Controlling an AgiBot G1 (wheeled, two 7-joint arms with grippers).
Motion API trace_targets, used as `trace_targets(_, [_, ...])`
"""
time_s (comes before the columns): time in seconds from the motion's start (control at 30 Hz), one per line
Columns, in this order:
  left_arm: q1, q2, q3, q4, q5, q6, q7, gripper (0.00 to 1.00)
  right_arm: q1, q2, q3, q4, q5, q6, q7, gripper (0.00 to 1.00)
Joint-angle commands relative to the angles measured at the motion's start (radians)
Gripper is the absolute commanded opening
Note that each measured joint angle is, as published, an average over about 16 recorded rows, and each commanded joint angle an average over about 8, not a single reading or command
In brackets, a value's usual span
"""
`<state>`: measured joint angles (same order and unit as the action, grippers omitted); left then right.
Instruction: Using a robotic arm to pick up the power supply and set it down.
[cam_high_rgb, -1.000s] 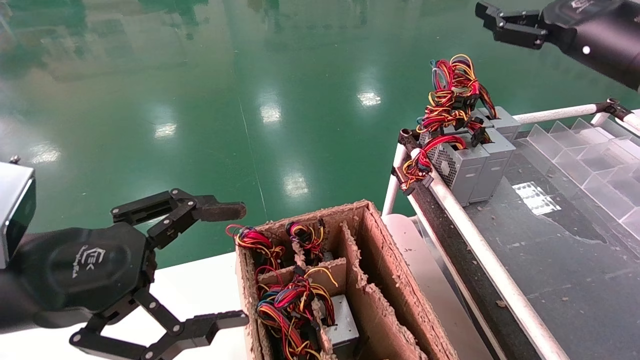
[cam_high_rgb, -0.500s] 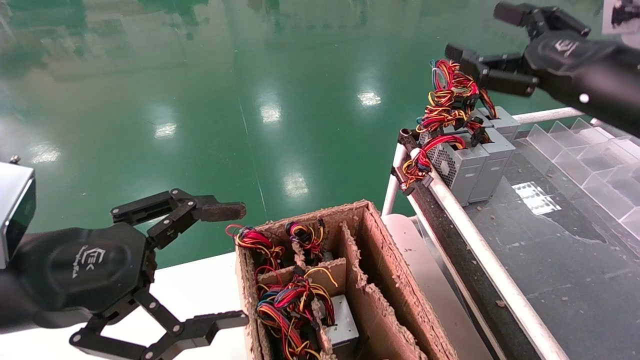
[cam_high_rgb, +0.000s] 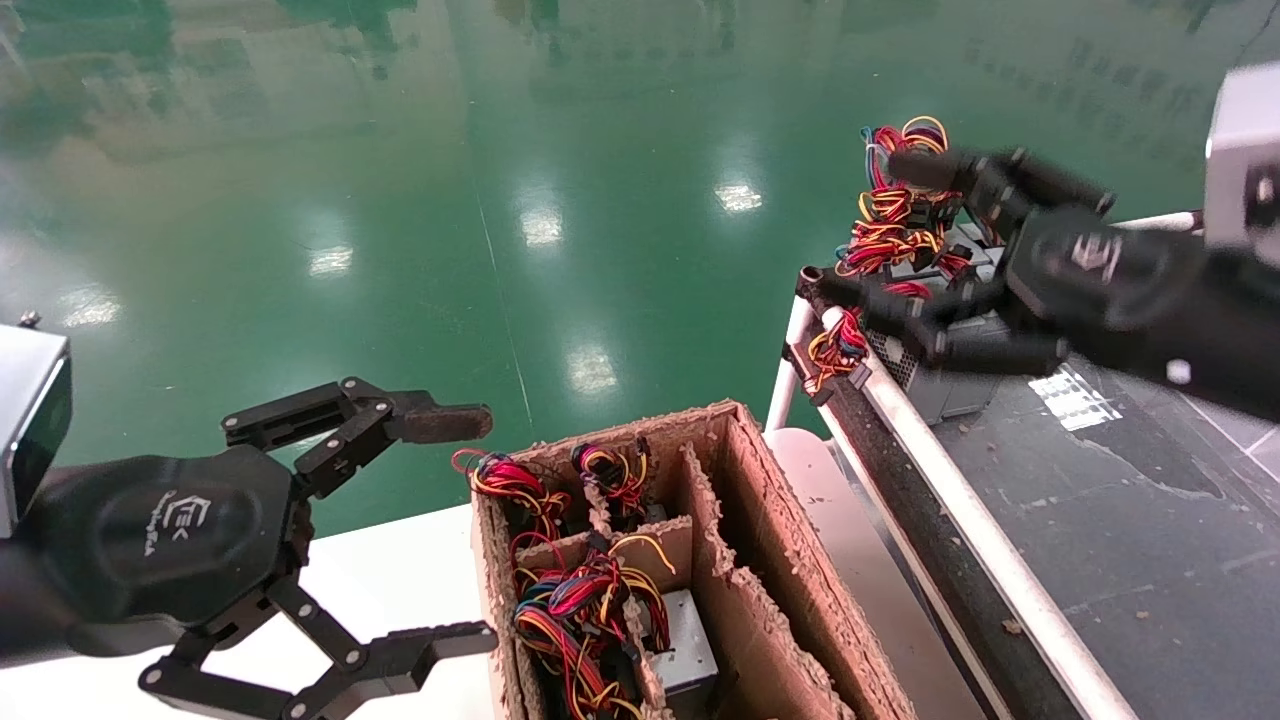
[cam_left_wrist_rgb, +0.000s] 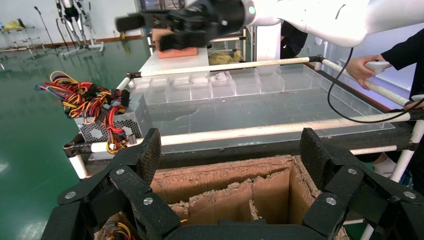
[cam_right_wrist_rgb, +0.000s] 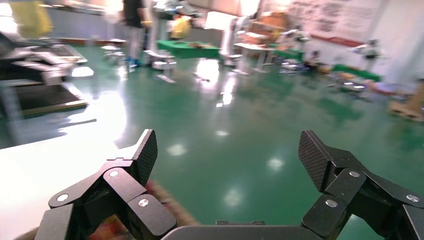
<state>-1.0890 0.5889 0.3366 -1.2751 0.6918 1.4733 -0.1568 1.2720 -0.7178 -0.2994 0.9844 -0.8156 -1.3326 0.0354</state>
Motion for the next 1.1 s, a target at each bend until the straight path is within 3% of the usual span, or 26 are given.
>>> trace_targets(0.03, [0.0,0.0,0.0,0.0,0.0,0.0,0.0,1.0,-0.028,0.015,0.003,0.042,0.012,-0.023,0.022,1.0])
trace_targets(0.53, [0.0,0.0,0.0,0.0,0.0,0.0,0.0,1.0,-0.213,0.115,0.021,0.323,0.092,-0.177,0.16,1.0])
trace_targets(1.1, [0.0,0.0,0.0,0.0,0.0,-0.001,0.0,1.0,-0.207,0.112,0.021,0.313,0.091,-0.17,0.156,1.0])
